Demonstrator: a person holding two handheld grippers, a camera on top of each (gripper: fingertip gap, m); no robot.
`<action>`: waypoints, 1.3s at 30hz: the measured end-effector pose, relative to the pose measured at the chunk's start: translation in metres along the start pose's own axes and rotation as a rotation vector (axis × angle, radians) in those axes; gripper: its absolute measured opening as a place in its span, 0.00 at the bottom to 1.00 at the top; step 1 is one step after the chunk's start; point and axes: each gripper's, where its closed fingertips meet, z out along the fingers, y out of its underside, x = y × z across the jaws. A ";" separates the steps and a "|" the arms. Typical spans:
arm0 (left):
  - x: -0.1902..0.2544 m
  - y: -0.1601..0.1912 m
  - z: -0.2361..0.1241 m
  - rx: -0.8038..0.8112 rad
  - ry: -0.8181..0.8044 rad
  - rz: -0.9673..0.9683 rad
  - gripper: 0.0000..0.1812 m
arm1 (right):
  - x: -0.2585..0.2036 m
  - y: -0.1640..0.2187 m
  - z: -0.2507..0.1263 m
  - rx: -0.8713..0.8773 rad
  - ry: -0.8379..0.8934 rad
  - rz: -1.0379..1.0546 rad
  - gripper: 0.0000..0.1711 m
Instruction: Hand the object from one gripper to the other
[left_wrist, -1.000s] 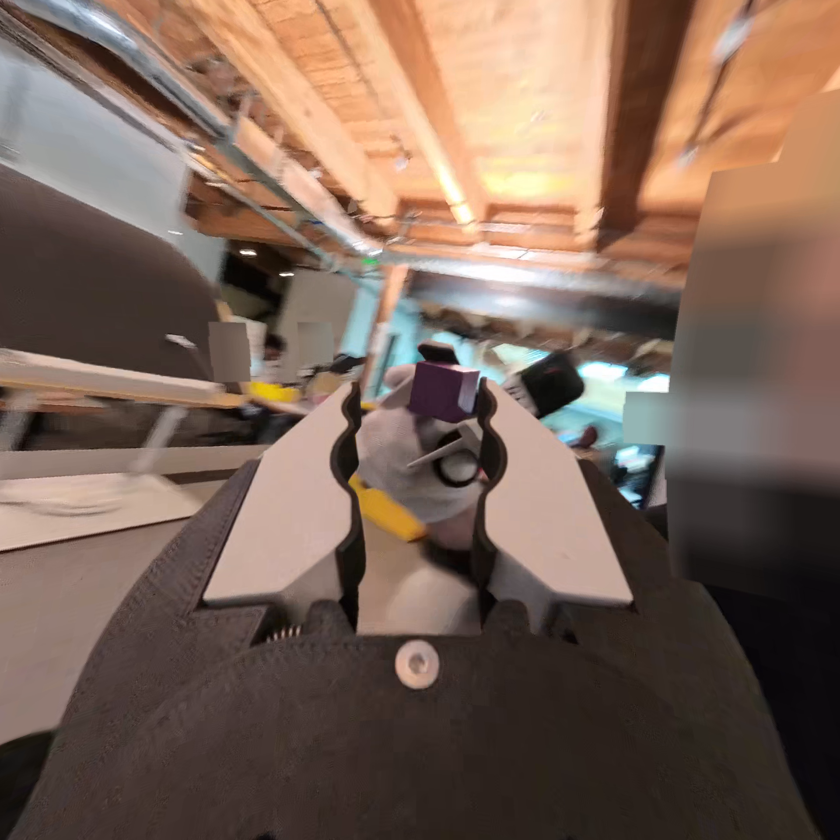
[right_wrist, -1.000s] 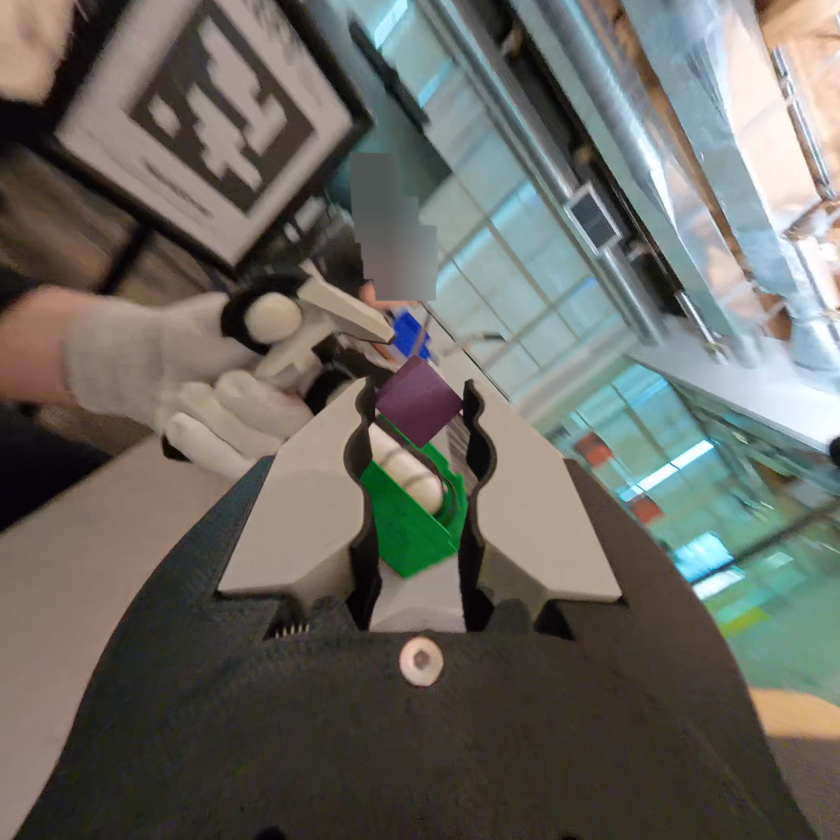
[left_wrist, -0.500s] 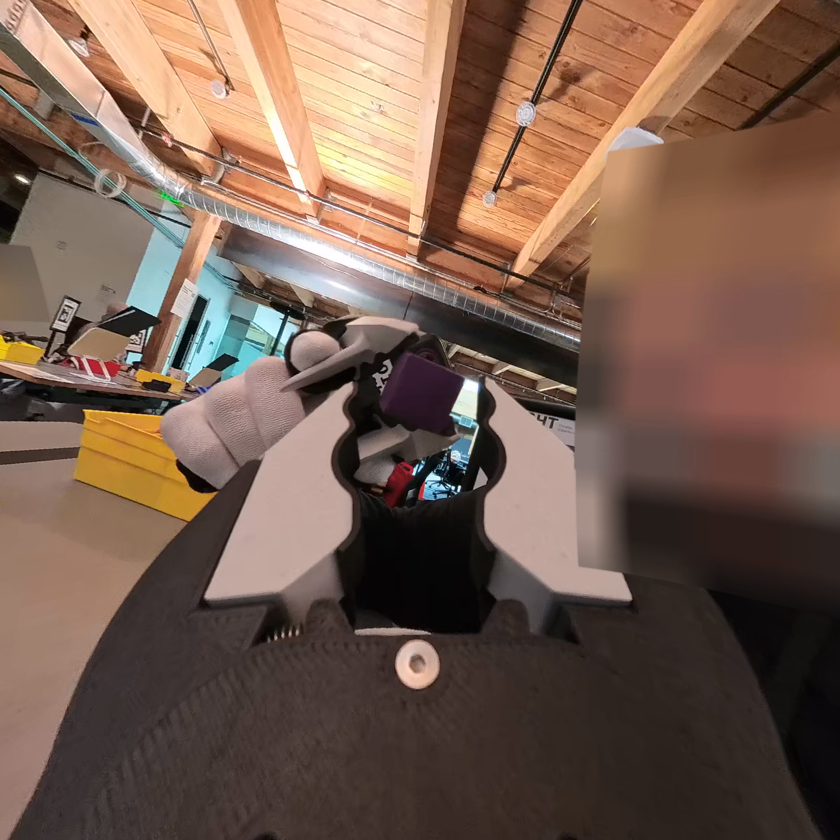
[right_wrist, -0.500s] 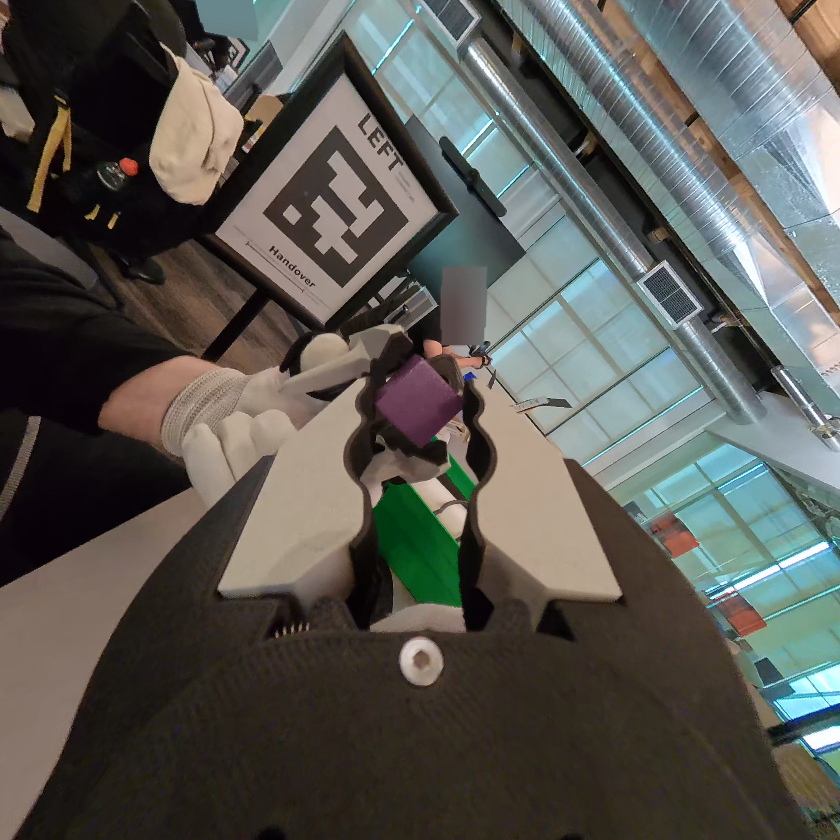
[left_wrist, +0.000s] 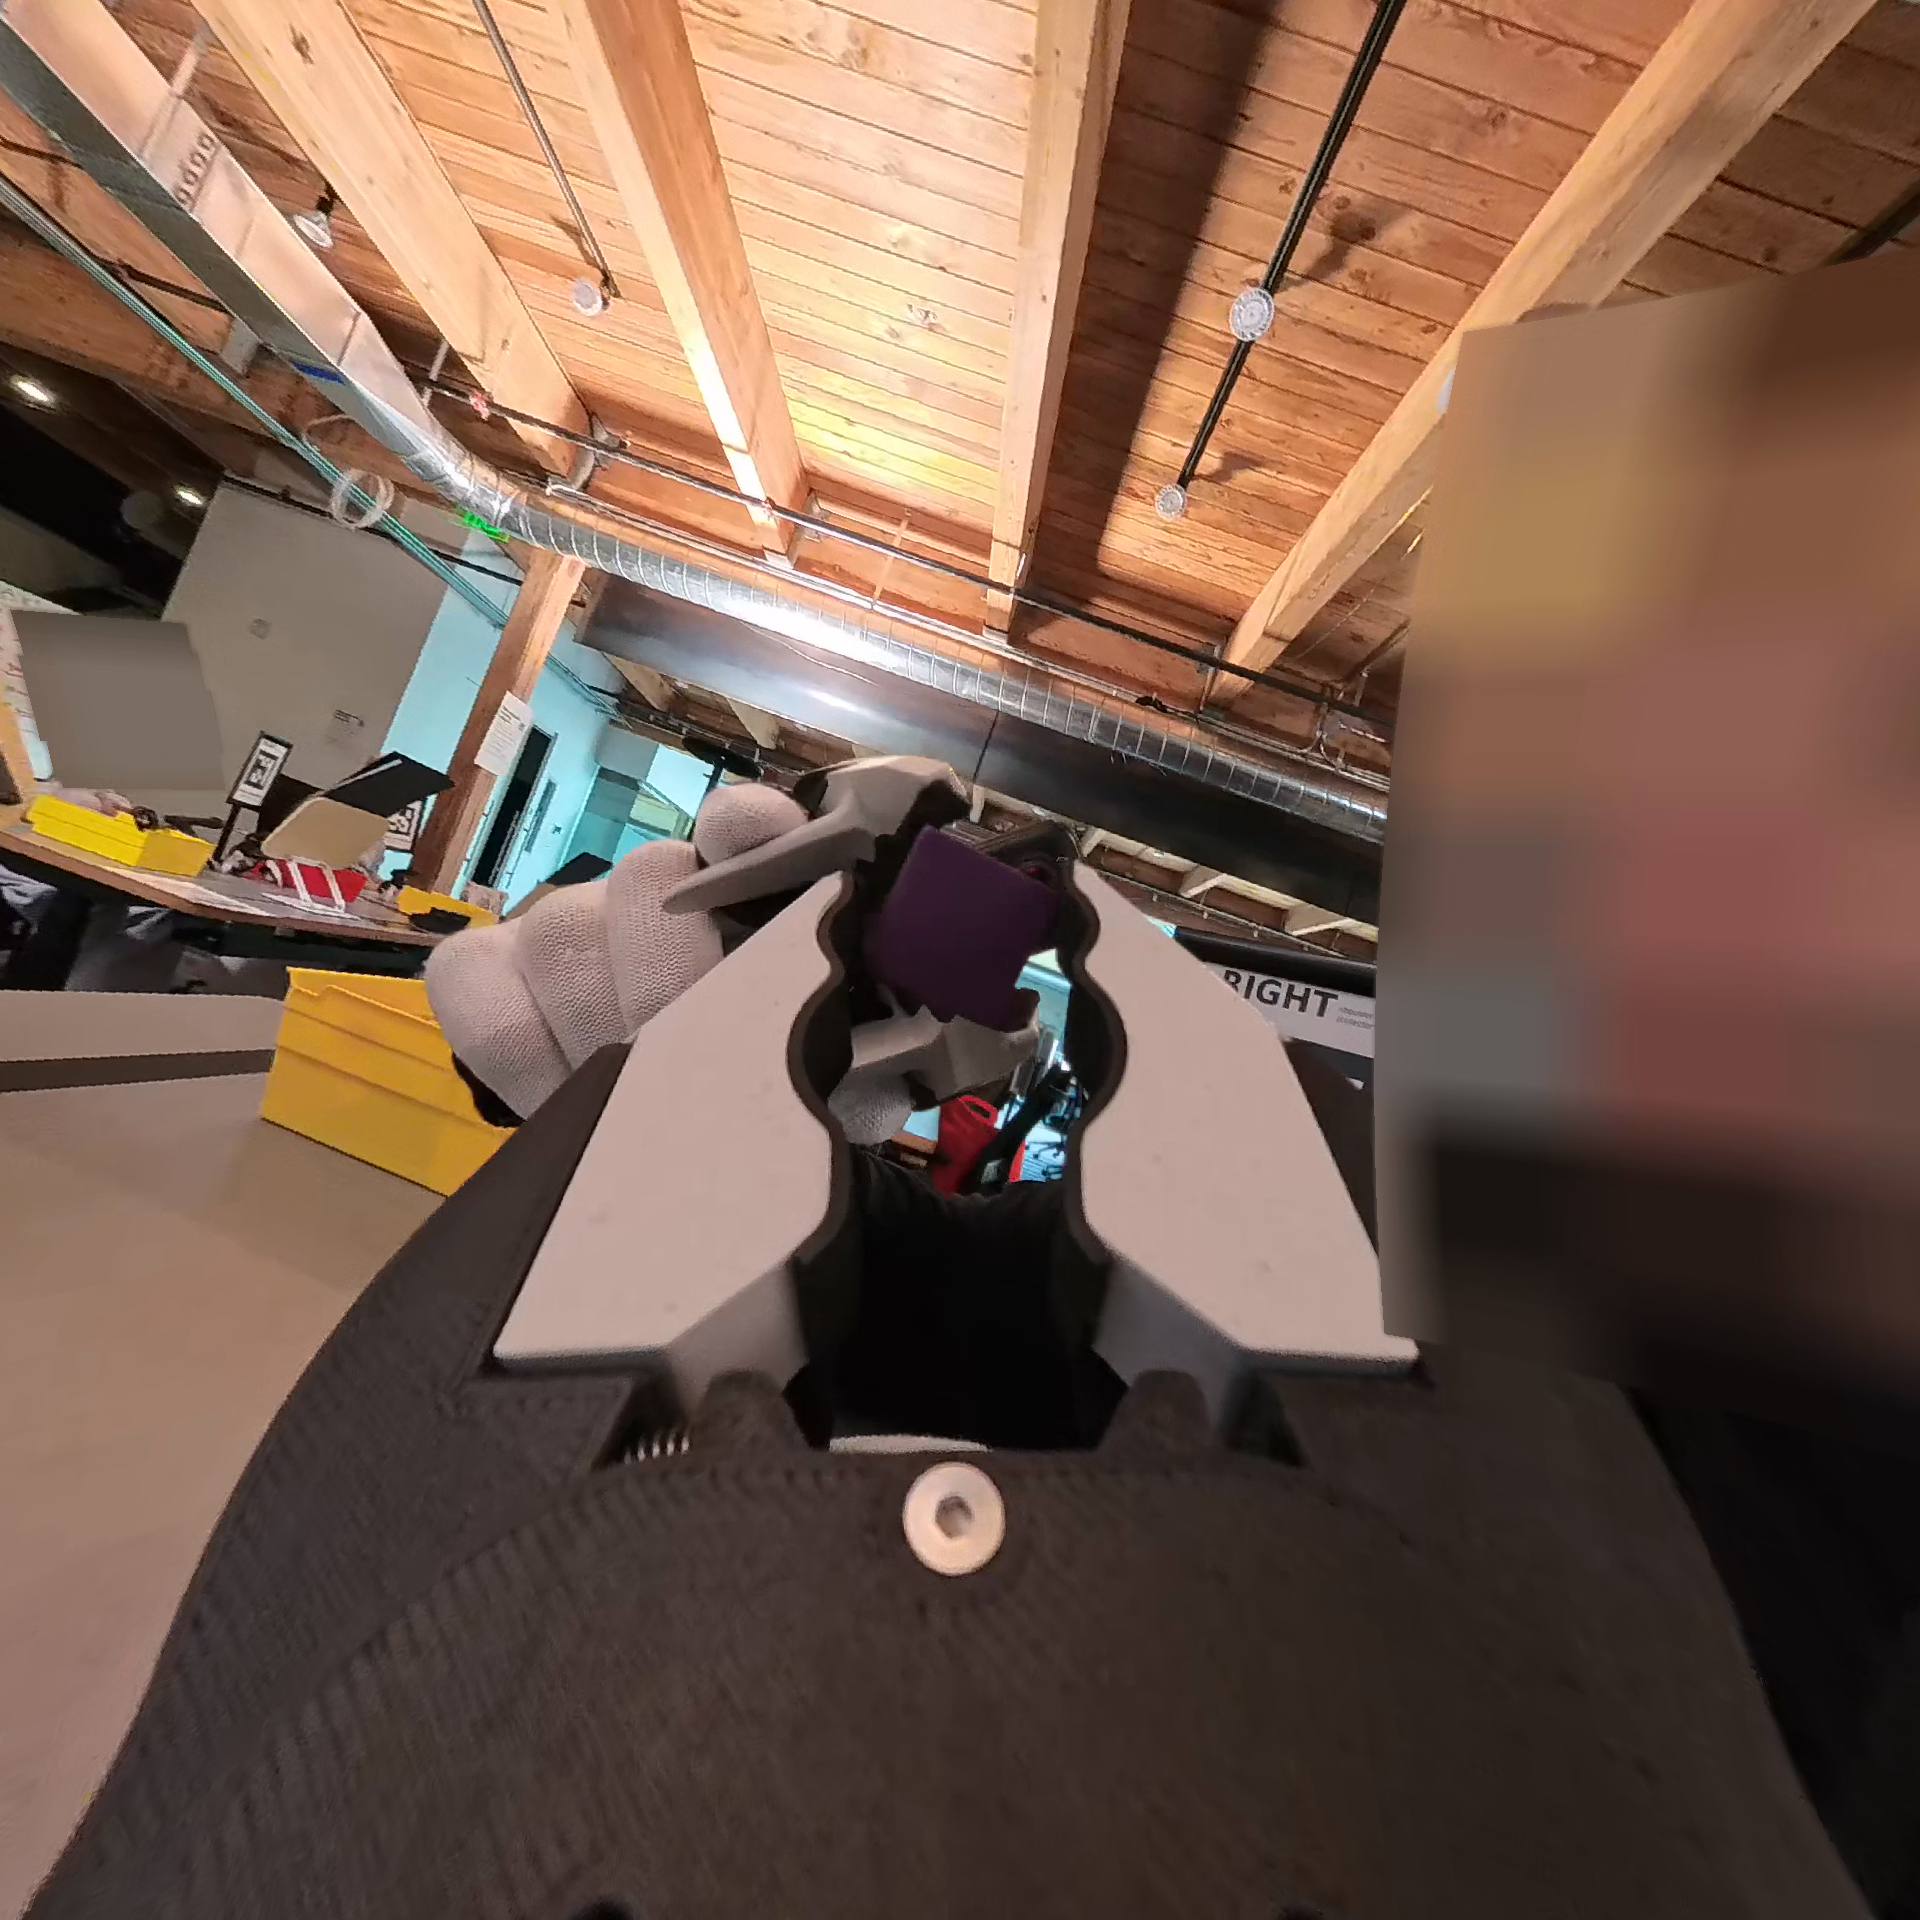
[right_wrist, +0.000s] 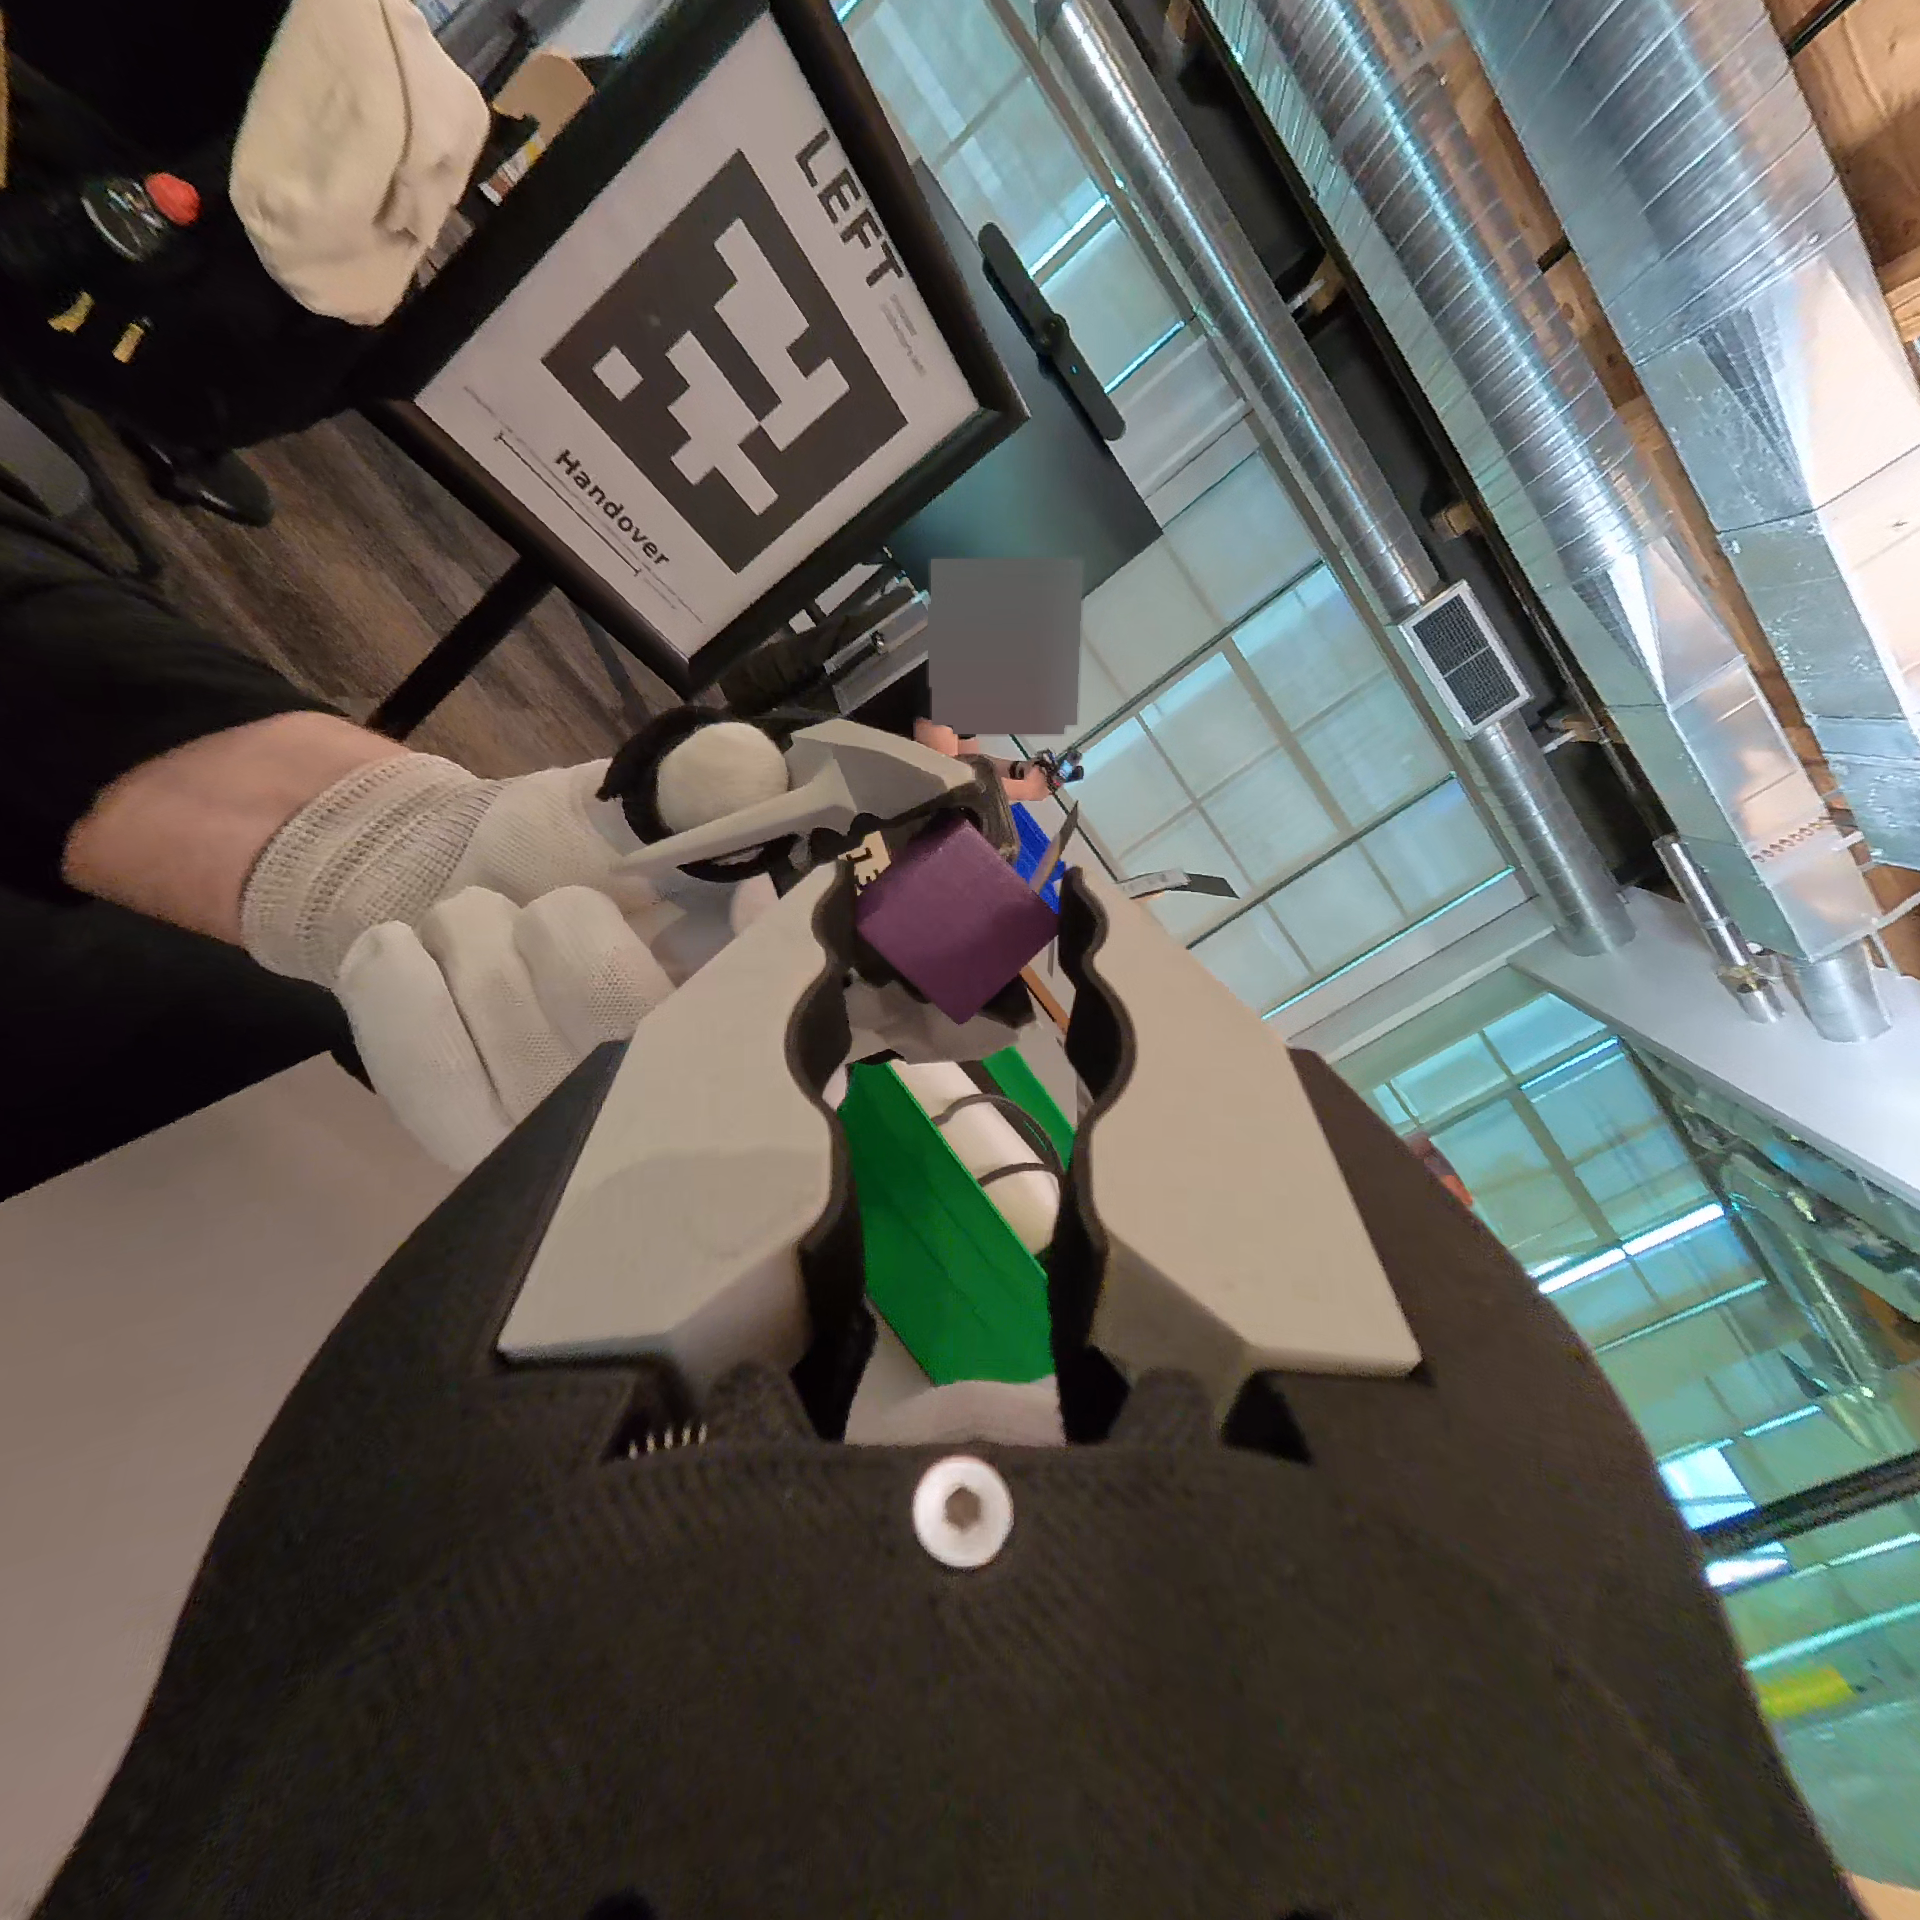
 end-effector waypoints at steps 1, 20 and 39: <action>0.000 0.000 0.000 0.006 -0.002 0.002 0.19 | 0.000 0.000 0.000 -0.002 0.002 -0.004 0.21; -0.053 -0.030 -0.031 -0.094 -0.698 0.647 0.19 | 0.015 0.042 0.002 -0.276 0.067 -0.030 0.34; -0.089 -0.012 -0.039 -0.810 -1.214 1.792 0.19 | 0.006 0.090 0.003 -0.572 0.072 0.554 0.34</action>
